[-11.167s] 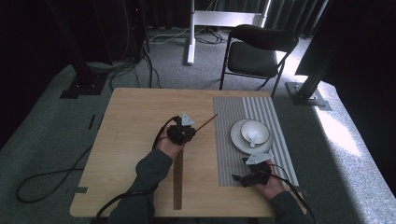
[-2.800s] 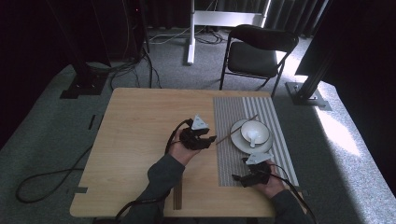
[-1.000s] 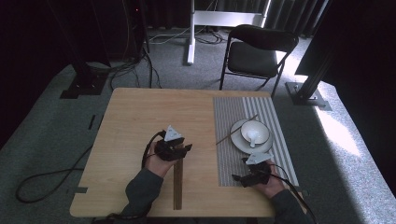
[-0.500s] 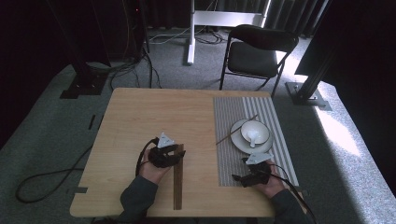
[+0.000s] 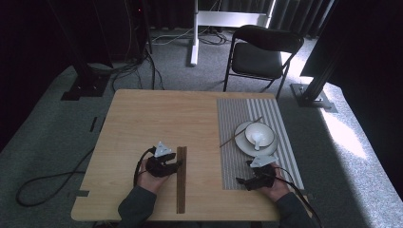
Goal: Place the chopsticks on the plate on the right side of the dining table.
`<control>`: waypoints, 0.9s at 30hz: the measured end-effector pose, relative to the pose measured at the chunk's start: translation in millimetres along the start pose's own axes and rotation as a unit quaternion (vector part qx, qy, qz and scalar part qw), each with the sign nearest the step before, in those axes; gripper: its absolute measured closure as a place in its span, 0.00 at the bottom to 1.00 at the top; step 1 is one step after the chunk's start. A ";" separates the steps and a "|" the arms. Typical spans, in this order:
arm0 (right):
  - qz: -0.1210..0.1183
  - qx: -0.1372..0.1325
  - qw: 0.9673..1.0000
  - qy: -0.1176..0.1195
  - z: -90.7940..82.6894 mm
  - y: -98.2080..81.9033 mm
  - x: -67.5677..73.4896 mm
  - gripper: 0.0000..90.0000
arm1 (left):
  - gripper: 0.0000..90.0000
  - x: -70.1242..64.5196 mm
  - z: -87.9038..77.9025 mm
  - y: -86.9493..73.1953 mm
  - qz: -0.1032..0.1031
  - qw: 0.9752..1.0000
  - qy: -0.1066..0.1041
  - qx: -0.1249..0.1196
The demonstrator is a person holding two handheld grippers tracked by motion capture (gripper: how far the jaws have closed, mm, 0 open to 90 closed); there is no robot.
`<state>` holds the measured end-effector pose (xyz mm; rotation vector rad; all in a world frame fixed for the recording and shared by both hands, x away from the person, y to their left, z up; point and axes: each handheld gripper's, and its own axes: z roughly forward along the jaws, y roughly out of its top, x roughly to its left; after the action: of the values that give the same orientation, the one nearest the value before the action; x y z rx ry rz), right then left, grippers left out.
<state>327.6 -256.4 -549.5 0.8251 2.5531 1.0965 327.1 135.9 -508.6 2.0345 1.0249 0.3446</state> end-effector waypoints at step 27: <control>-0.001 0.000 1.000 0.001 0.2 0.1 -0.3 0.14 | 0.60 -6.8 -2.8 -30.9 0.005 1.000 -0.008 0.027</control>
<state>327.9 -256.4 -549.5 0.8202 2.5556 1.0982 304.4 142.7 -529.8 2.0880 1.0256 0.3075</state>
